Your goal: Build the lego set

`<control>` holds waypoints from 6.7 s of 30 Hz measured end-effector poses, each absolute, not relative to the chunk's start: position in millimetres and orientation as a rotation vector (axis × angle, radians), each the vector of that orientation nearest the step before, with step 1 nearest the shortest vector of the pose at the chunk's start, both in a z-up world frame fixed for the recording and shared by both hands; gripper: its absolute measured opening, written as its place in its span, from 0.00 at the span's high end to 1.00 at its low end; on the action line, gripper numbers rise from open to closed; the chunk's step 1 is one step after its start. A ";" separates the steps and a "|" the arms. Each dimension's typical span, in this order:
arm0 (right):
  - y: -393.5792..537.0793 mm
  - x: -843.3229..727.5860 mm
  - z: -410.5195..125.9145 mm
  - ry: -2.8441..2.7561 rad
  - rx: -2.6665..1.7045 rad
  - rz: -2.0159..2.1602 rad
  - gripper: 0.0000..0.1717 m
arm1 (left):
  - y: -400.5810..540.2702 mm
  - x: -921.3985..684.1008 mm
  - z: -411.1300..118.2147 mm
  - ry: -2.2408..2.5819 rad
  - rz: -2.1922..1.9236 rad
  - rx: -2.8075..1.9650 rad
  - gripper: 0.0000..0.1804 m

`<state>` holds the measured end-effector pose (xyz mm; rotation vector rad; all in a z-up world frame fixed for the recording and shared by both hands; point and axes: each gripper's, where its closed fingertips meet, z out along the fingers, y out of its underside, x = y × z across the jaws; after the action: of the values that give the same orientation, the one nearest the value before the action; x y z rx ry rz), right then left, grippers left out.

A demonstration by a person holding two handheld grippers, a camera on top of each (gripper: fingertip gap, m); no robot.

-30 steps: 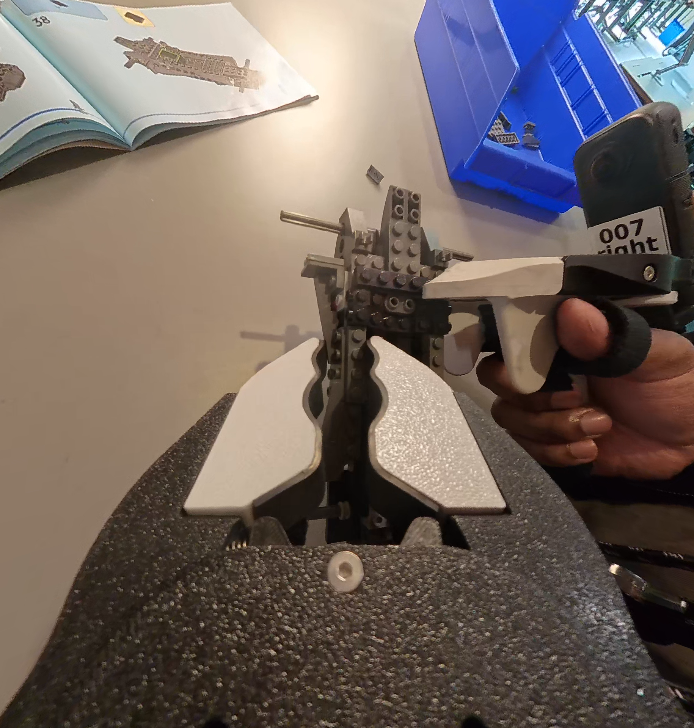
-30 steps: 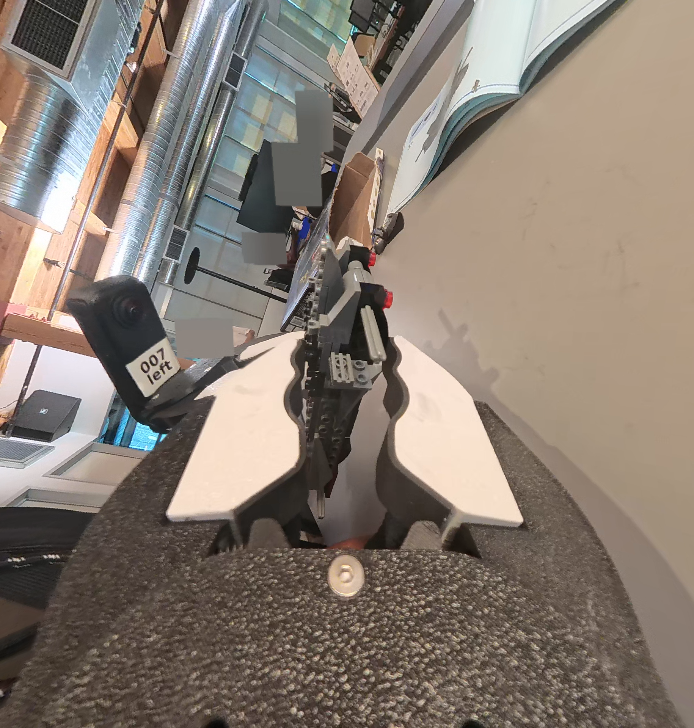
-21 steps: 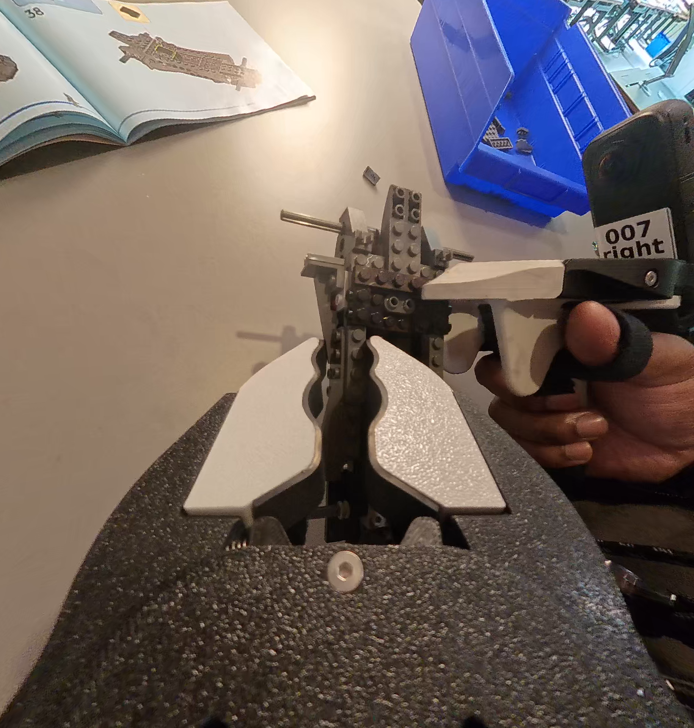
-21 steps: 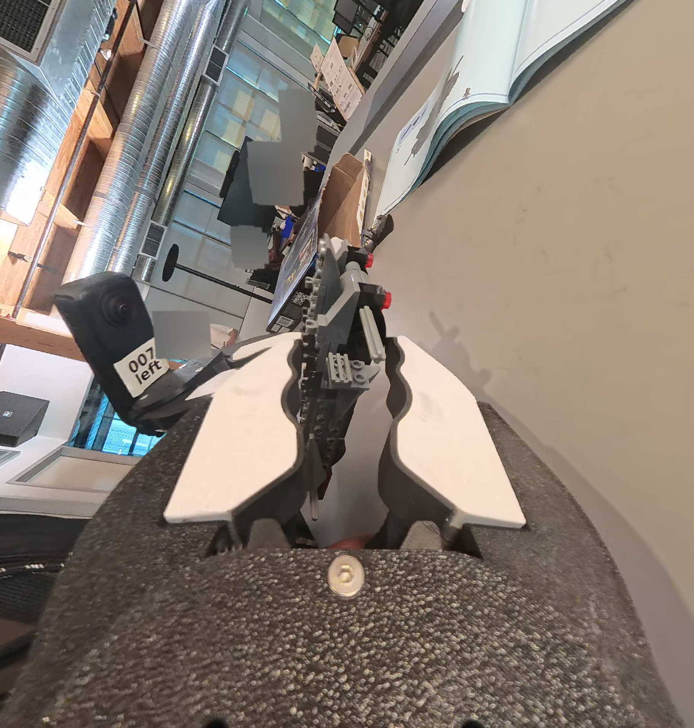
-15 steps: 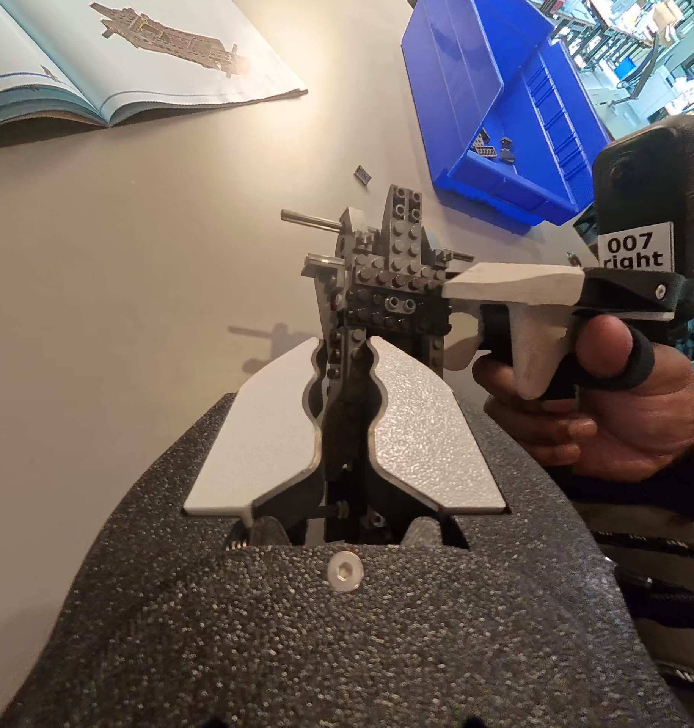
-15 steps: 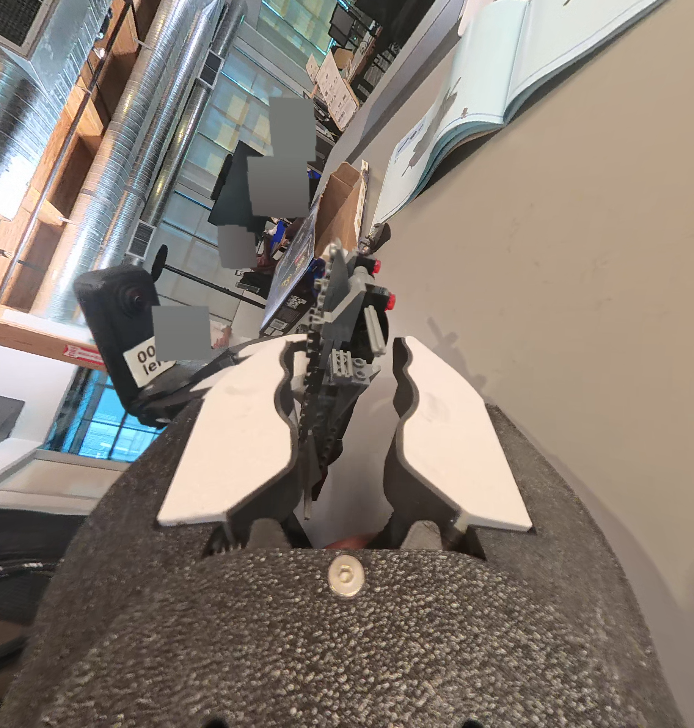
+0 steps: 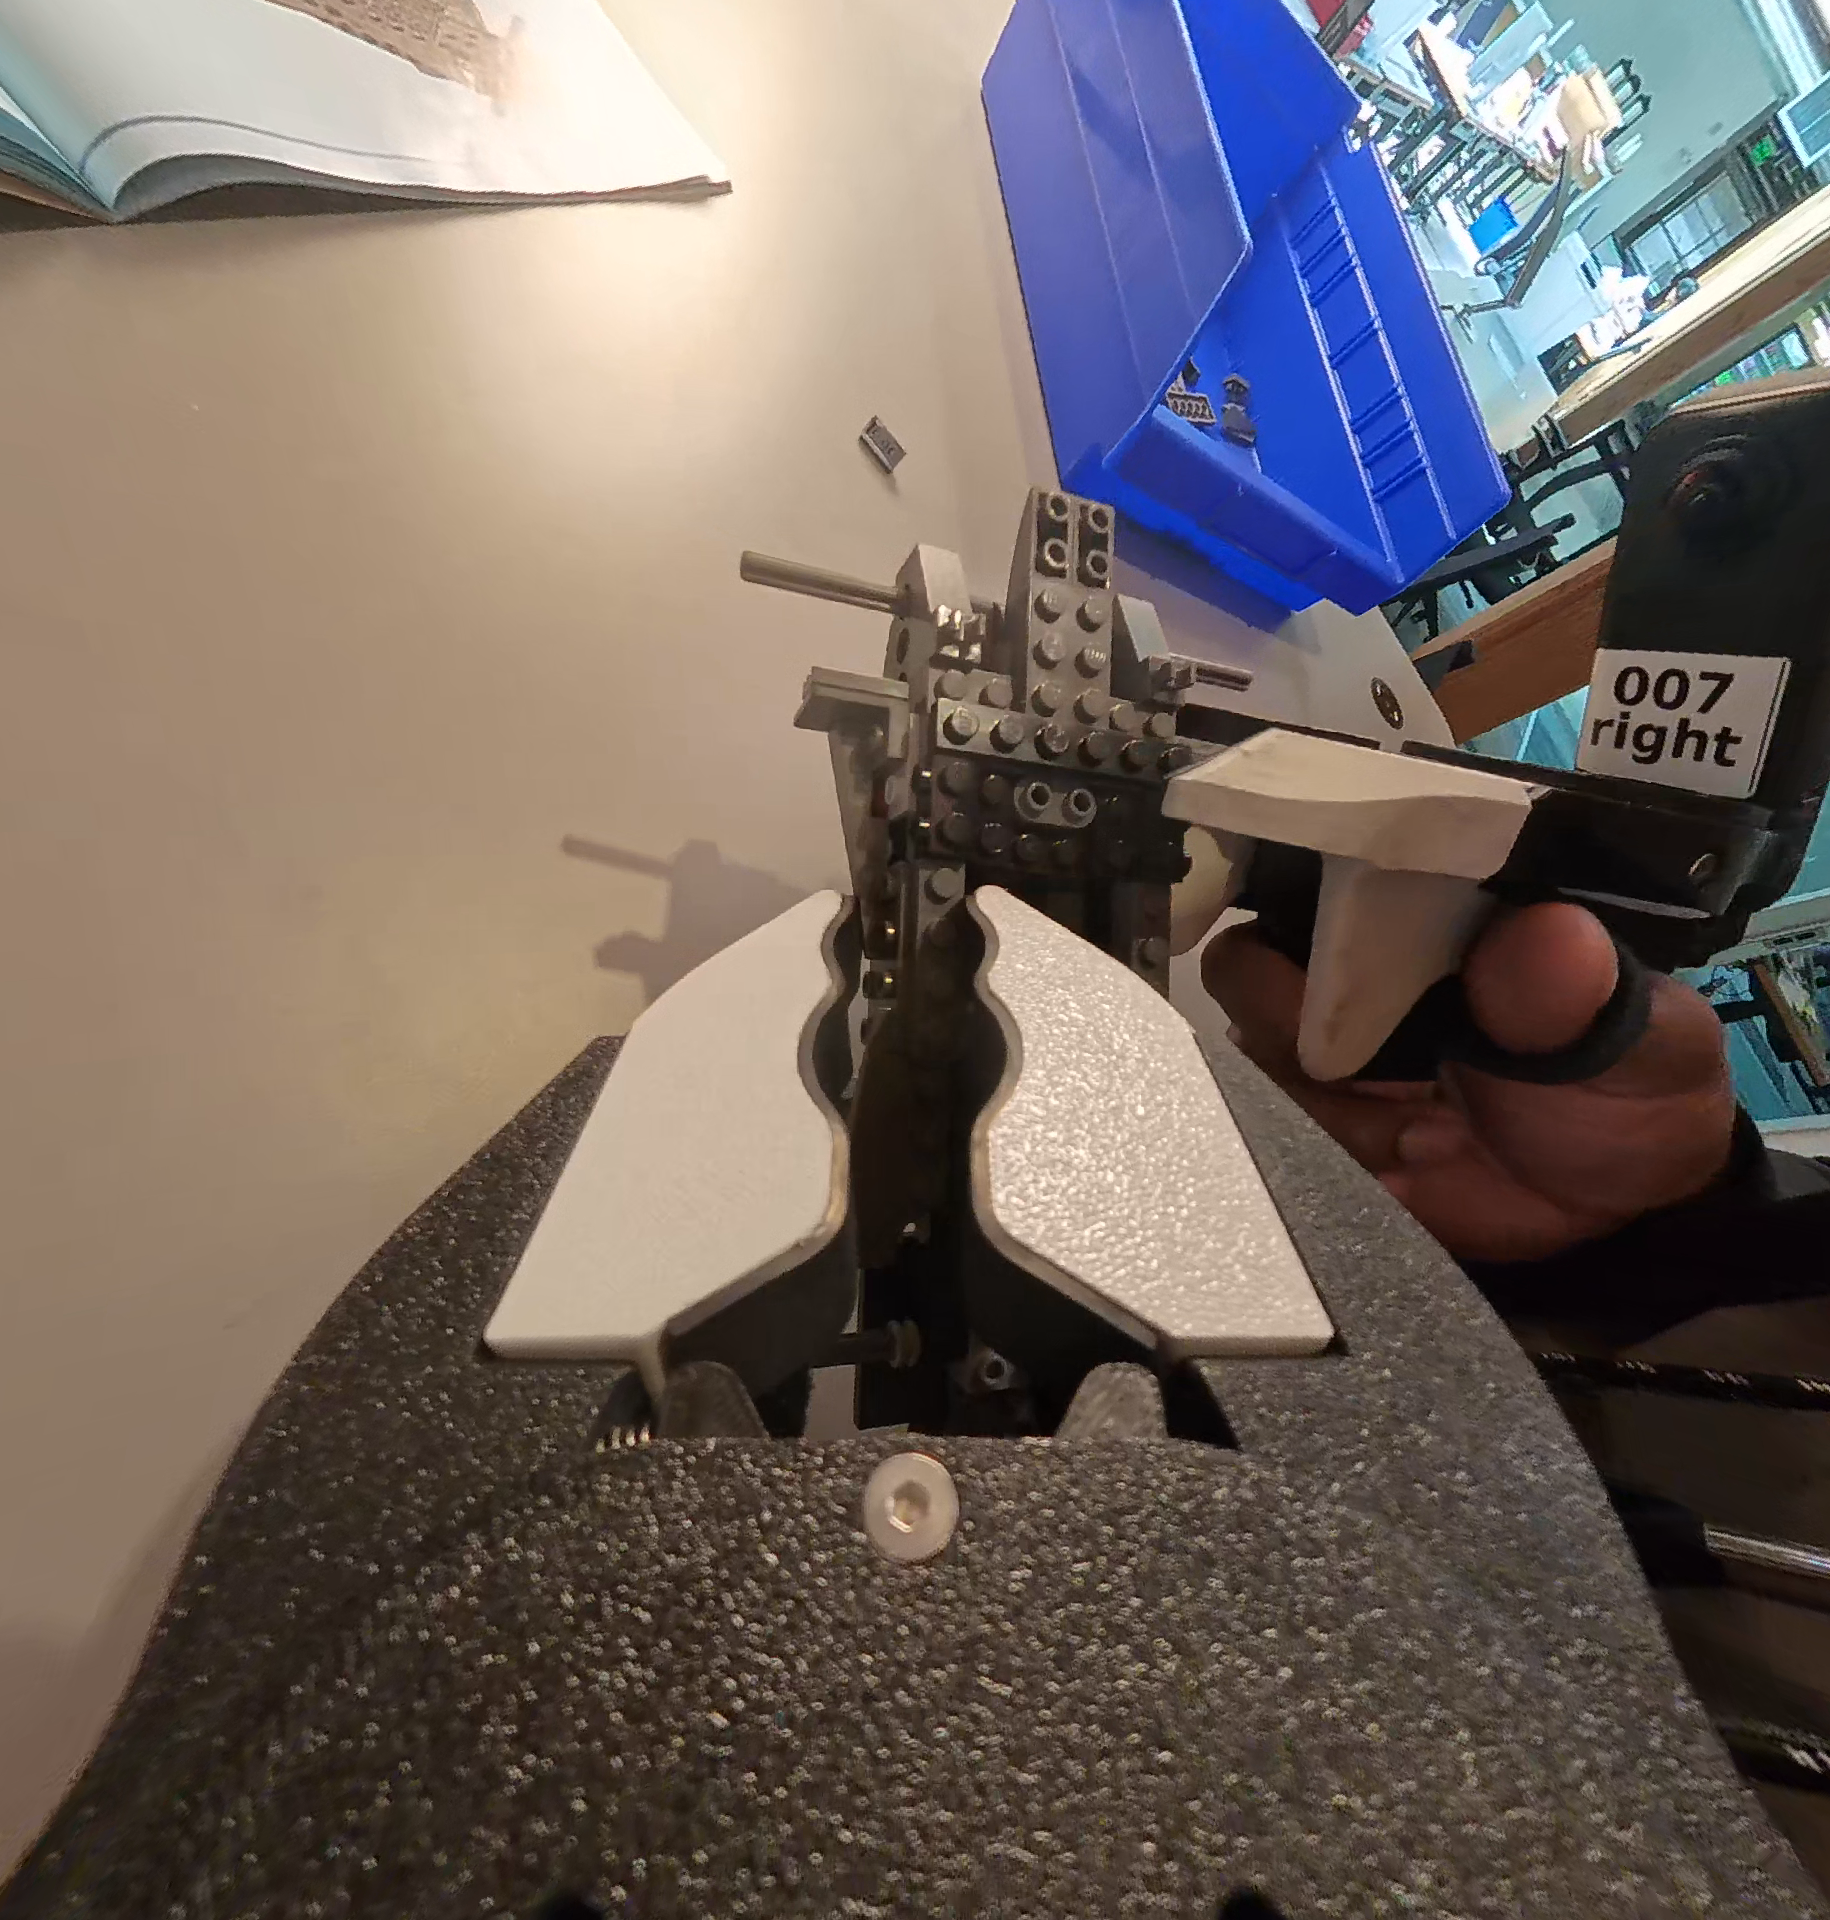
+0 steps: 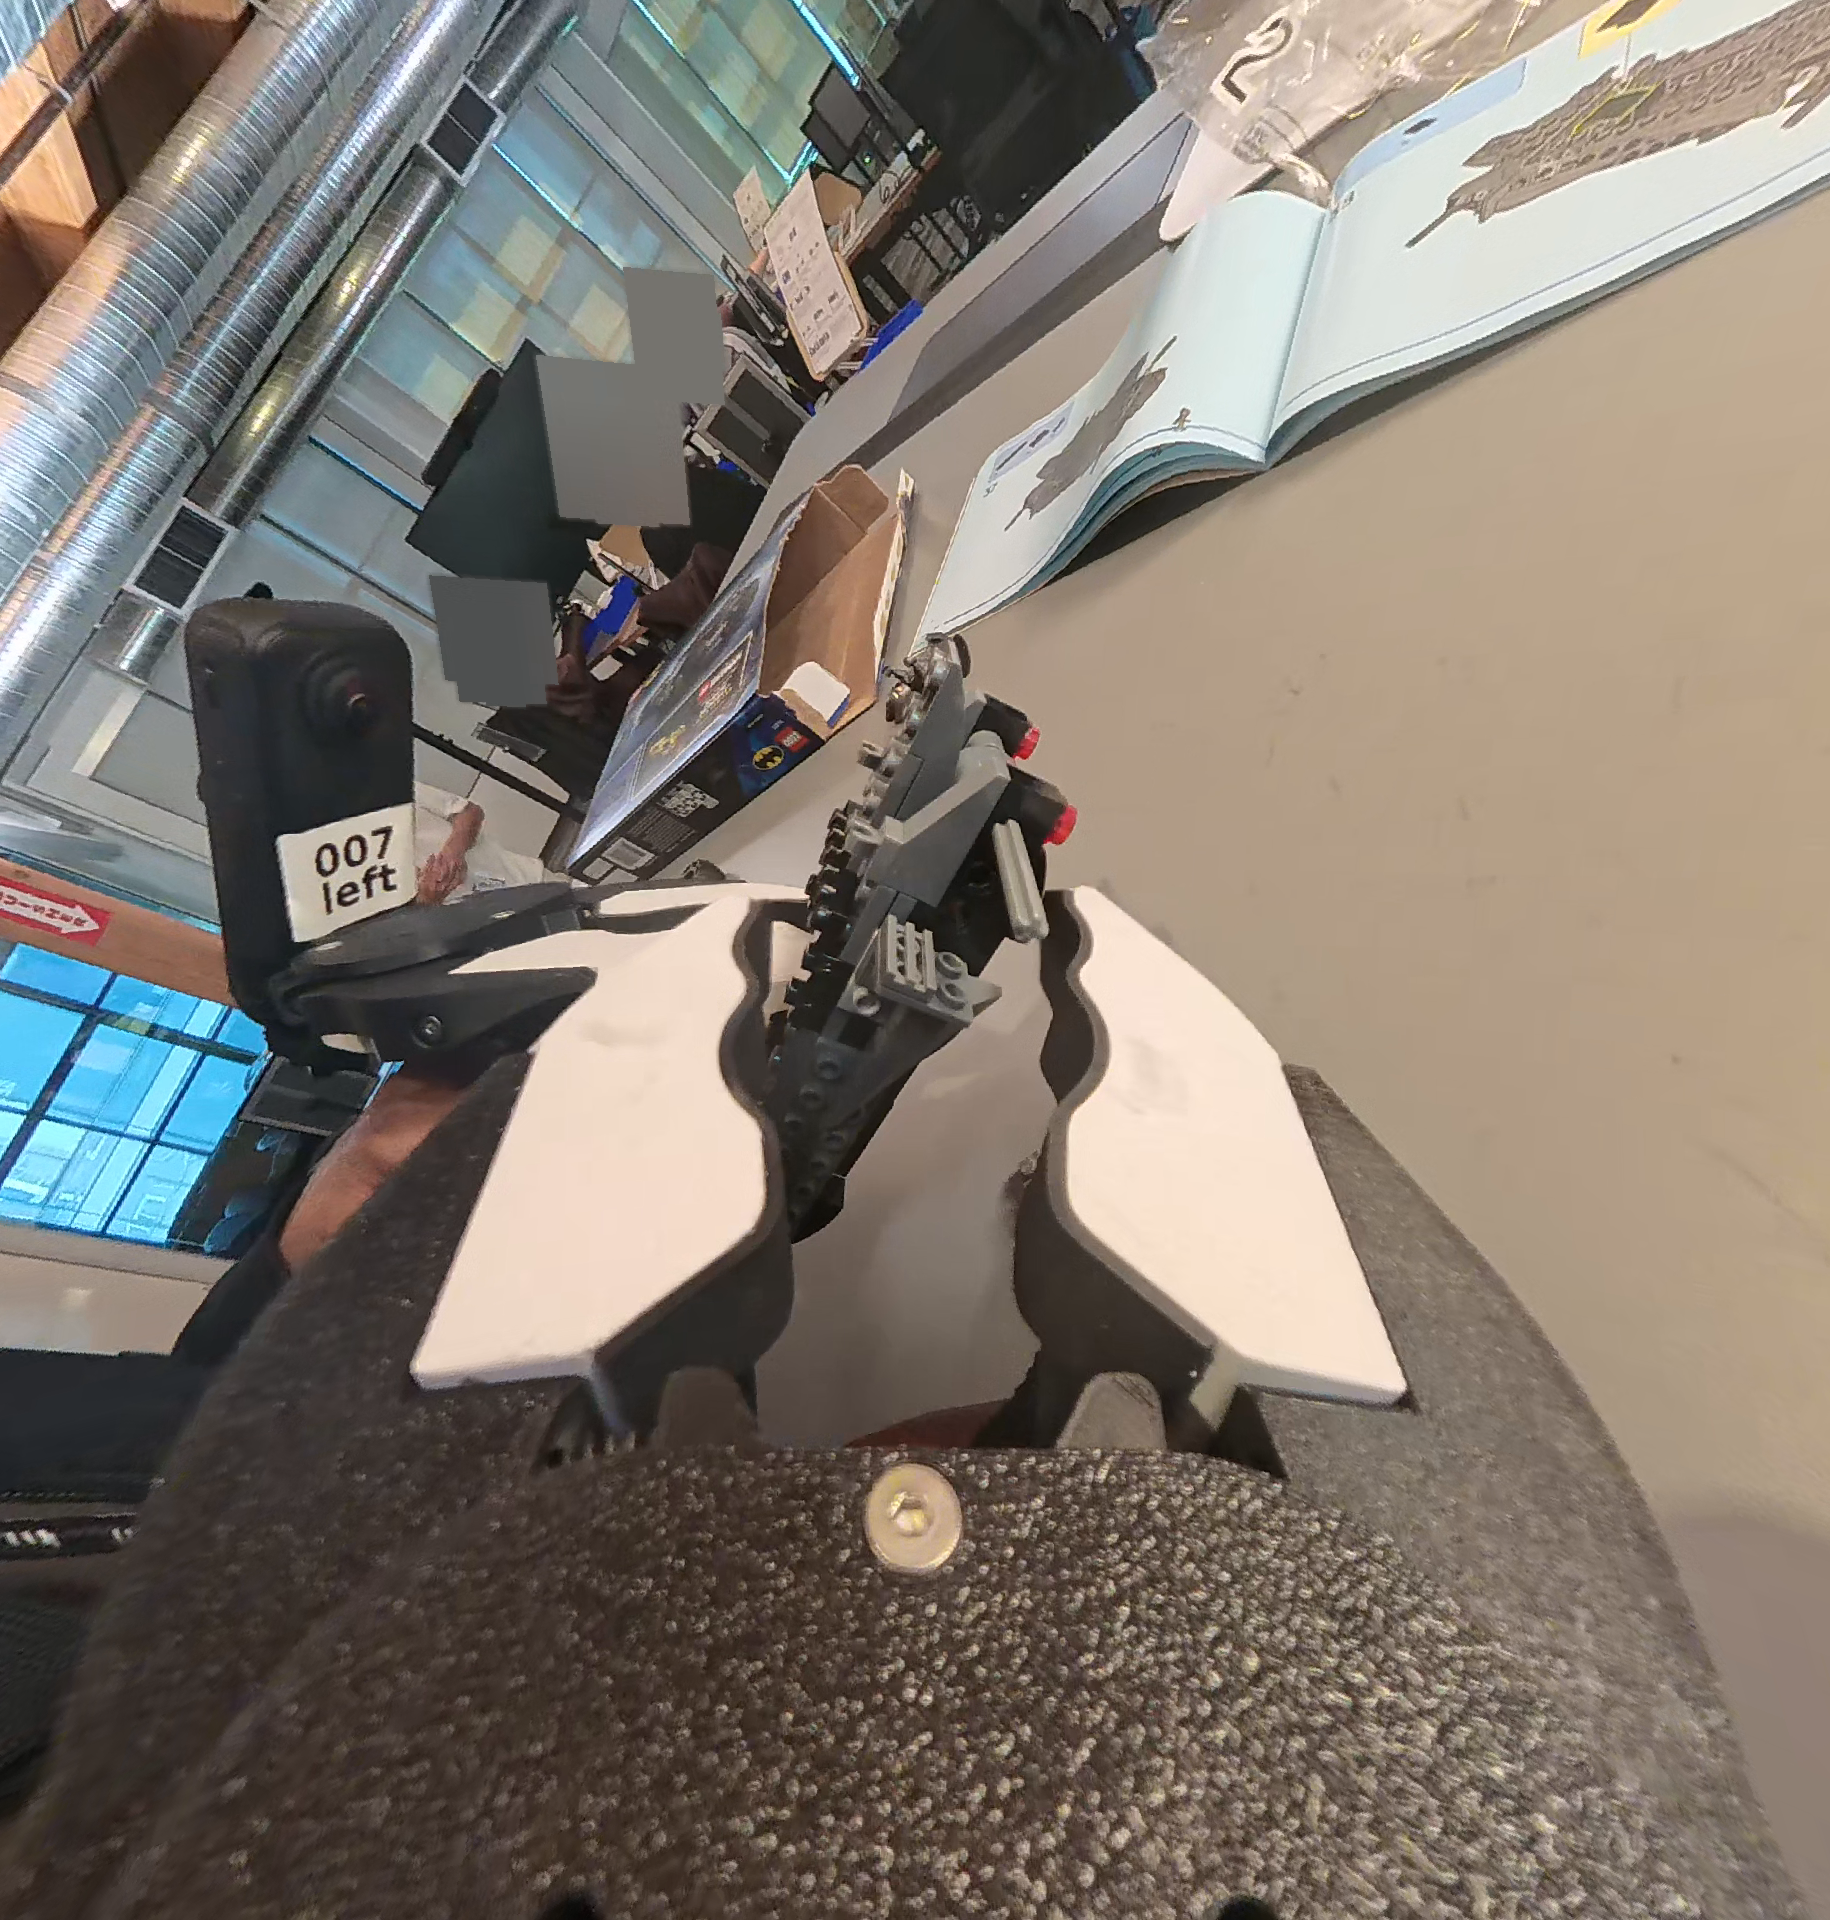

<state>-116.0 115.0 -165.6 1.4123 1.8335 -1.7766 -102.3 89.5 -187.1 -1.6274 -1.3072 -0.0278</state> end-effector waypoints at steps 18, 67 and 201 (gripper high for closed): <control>115.3 -117.9 -159.4 1.759 1.405 -1.815 0.74 | 85.7 -103.3 -178.9 -1.249 0.151 -1.707 0.90; 118.3 -118.7 -141.4 1.798 1.345 -1.948 0.77 | 88.8 -105.7 -160.1 -1.152 0.267 -1.683 0.90; 106.9 -122.5 -150.4 1.924 0.941 -1.777 0.75 | 87.4 -121.1 -154.5 -1.126 -0.487 -1.070 0.80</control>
<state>-122.5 106.9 -150.4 0.9412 1.9237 -1.7773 -121.1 87.4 -154.5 -1.0696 -1.1265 -0.4873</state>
